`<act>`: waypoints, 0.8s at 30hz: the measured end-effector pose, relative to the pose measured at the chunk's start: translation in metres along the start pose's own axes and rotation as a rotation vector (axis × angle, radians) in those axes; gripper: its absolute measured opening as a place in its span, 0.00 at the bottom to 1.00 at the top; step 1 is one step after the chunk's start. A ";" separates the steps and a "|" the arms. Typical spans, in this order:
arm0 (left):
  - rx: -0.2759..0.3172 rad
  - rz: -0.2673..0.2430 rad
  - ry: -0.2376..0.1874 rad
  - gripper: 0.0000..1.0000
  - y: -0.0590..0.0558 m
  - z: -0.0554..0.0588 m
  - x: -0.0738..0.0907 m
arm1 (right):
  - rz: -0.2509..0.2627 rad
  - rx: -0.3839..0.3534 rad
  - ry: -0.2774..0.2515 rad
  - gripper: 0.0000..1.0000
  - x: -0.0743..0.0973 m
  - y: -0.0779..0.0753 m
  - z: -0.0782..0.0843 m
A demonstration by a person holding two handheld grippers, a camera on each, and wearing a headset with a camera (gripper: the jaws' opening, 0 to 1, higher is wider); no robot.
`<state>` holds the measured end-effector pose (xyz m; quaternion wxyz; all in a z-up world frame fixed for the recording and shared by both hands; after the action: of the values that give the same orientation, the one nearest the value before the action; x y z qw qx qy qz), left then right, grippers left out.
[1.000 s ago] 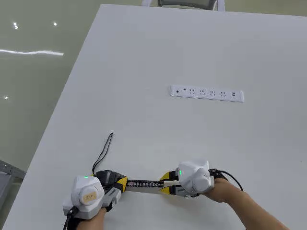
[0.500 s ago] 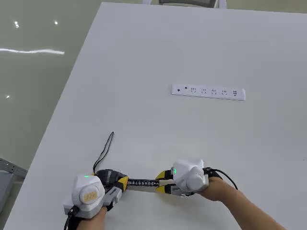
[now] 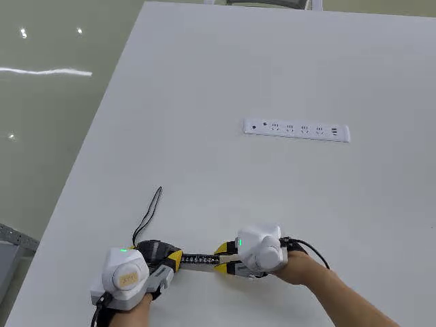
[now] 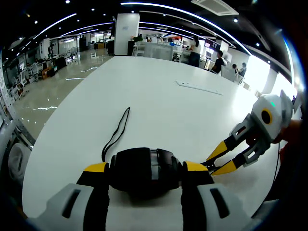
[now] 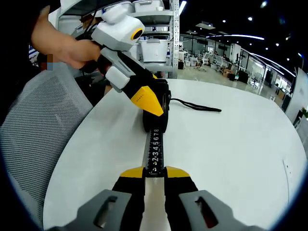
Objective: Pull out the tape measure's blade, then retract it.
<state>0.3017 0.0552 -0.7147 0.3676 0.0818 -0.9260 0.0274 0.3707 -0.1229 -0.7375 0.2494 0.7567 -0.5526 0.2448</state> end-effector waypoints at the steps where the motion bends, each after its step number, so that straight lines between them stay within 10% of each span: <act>1: -0.001 0.000 0.000 0.57 0.000 0.000 0.000 | 0.000 0.001 0.000 0.13 -0.002 0.000 0.000; 24: -0.008 0.004 0.004 0.58 -0.001 0.002 -0.002 | -0.001 -0.001 -0.002 0.13 -0.024 -0.005 -0.002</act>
<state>0.3024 0.0545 -0.7177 0.3696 0.0783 -0.9256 0.0244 0.3691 -0.1032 -0.7525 0.2493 0.7570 -0.5526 0.2436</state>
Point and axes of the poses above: the centre of the closed fingertips' face, and the gripper's own axes: x roughly backward along the fingers, y roughly to its left, z roughly out of its underside, the point moved 8 cm from there along x, roughly backward along the fingers, and after that the axes turned 9 degrees about -z, right-handed, at the moved point
